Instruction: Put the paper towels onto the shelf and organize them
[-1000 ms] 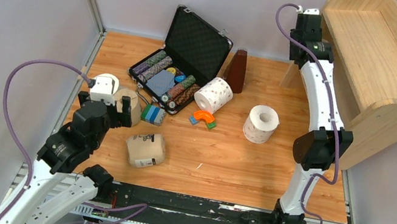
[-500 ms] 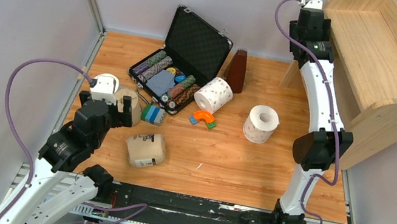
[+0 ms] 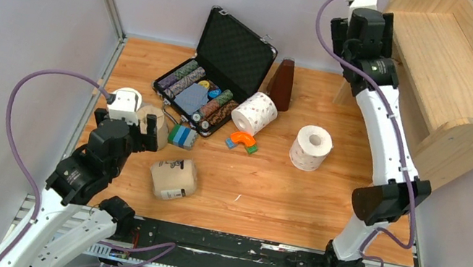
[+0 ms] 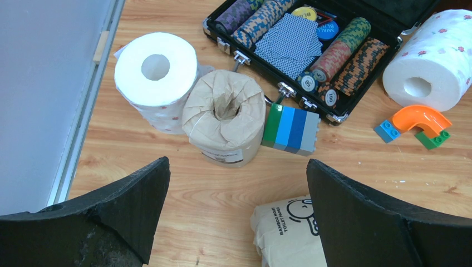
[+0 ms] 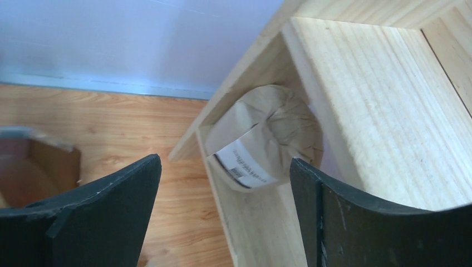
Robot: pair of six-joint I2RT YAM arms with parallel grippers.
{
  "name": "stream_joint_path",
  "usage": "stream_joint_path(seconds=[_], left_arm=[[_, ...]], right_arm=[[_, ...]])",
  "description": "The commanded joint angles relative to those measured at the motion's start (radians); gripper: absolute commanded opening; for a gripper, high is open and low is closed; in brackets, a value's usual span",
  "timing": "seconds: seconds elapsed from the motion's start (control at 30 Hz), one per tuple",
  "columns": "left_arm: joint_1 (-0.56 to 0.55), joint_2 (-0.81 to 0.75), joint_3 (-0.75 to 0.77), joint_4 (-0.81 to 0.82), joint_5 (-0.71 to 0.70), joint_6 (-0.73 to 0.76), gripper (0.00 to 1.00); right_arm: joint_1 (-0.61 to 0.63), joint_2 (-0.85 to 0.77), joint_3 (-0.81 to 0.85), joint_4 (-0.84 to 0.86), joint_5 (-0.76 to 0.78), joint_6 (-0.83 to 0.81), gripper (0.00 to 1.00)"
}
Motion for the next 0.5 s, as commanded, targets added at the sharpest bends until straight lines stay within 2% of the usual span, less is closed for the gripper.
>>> stream_joint_path(seconds=[0.0, 0.13, 0.23, 0.47], left_arm=[[0.008, 0.001, 0.004, 0.034, -0.007, 0.006, 1.0], [0.006, 0.027, 0.02, 0.012, 0.008, -0.027, 1.0], [0.007, 0.073, 0.049, -0.065, 0.02, -0.095, 1.0], [0.008, 0.156, 0.119, -0.31, 0.125, -0.392, 1.0]], right_arm=[[0.093, -0.112, -0.083, 0.042, -0.025, 0.001, 0.9], [0.192, -0.204, -0.197, 0.032, -0.041, 0.085, 0.97], [0.261, -0.26, -0.275, -0.004, -0.093, 0.172, 0.98], [0.351, -0.386, -0.466, -0.045, -0.324, 0.393, 0.98]])
